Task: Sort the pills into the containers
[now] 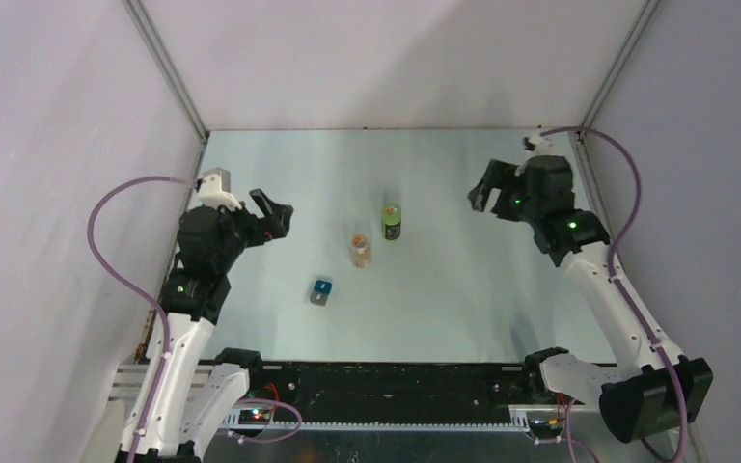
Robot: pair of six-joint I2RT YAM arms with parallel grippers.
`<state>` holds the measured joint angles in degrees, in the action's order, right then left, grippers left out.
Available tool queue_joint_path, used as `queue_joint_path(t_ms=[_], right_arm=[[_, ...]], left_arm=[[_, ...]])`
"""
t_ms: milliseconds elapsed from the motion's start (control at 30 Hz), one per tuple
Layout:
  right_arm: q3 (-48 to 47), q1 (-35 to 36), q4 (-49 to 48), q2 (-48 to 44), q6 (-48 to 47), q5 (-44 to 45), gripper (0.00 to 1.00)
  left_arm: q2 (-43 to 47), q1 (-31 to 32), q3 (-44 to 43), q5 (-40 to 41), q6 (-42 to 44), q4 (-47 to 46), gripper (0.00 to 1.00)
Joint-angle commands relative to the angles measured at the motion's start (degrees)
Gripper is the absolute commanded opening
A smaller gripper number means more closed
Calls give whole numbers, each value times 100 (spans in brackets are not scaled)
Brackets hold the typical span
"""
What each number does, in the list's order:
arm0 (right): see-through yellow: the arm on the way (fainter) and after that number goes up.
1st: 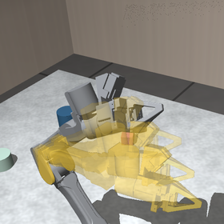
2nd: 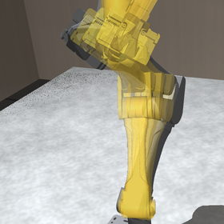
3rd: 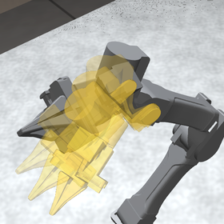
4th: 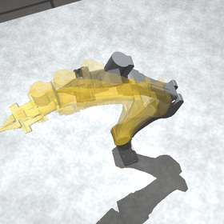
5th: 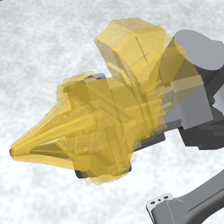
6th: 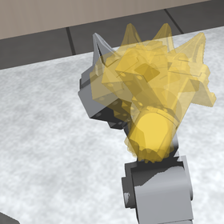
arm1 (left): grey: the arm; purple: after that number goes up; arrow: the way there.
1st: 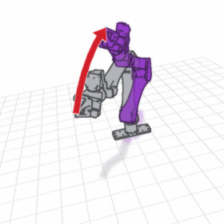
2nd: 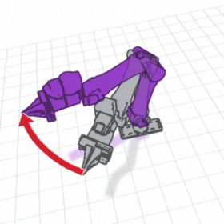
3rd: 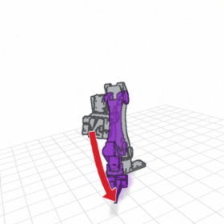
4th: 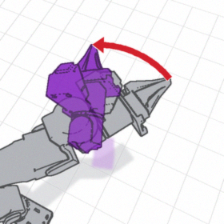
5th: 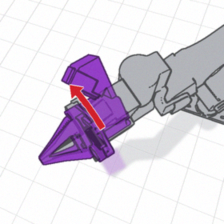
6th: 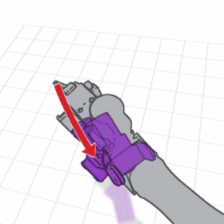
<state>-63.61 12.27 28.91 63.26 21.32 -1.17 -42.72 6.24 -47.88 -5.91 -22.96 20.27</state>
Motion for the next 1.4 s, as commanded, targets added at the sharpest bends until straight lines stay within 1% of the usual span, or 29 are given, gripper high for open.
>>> queue_joint_path(t_ms=[0, 67, 100, 133, 167, 200, 233, 267, 333, 400, 467, 533, 567, 600, 700, 900, 1033, 1133, 1267, 1367], right_arm=[[36, 1025, -80, 201, 126, 283, 88], [67, 1823, -119, 321, 47, 638, 88], [81, 1999, -152, 372, 43, 832, 88], [88, 2361, -195, 483, 22, 896, 88], [100, 2522, -225, 537, 9, 978, 88], [106, 2879, -286, 672, -44, 1048, 88], [104, 3062, -332, 741, -73, 1084, 88], [104, 3458, -420, 896, -141, 1136, 88], [93, 3828, -533, 1130, -177, 1202, 88], [57, 4065, -570, 1334, -61, 1217, 88], [37, 4152, -585, 1467, 82, 1117, 88], [40, 4169, -567, 1532, 161, 1093, 88], [35, 4158, -560, 1557, 170, 1115, 88], [34, 4151, -528, 1566, 166, 1151, 88], [33, 4082, -398, 1581, 197, 1236, 88], [38, 3905, -59, 1590, 368, 1350, 88], [168, 3808, 25, 1468, 388, 1426, 88], [355, 3690, 27, 1303, 430, 1380, 88], [551, 3500, 23, 1112, 468, 1268, 88], [684, 3365, 21, 949, 481, 1203, 88]], left_arm=[[510, 184, 503, -33, -343, 28, 99], [731, 211, 672, 34, -399, 138, 99], [862, 224, 713, 89, -404, 194, 99], [923, 226, 781, 129, -398, 325, 100], [1013, 232, 807, 188, -399, 397, 99], [1069, 235, 848, 201, -409, 554, 99], [1084, 245, 871, 197, -435, 639, 100], [1080, 250, 919, 201, -467, 806, 100], [1000, 305, 1040, 205, -626, 1065, 99], [857, 445, 1217, 238, -947, 1278, 96], [652, 666, 1425, 260, -1224, 1371, 91], [397, 1079, 1642, 272, -1489, 1337, 88], [309, 1185, 1707, 269, -1565, 1290, 88], [128, 1406, 1820, 271, -1737, 1173, 86], [-295, 1784, 1899, 261, -1904, 826, 83], [-1146, 2103, 1847, 406, -1678, 450, 83], [-1566, 2359, 1784, 944, -1511, 327, 83], [-1800, 2413, 1774, 1073, -1376, 42, 83], [-2097, 2449, 1742, 1105, -1080, -262, 80], [-2368, 2459, 1613, 1149, -758, -283, 75]])
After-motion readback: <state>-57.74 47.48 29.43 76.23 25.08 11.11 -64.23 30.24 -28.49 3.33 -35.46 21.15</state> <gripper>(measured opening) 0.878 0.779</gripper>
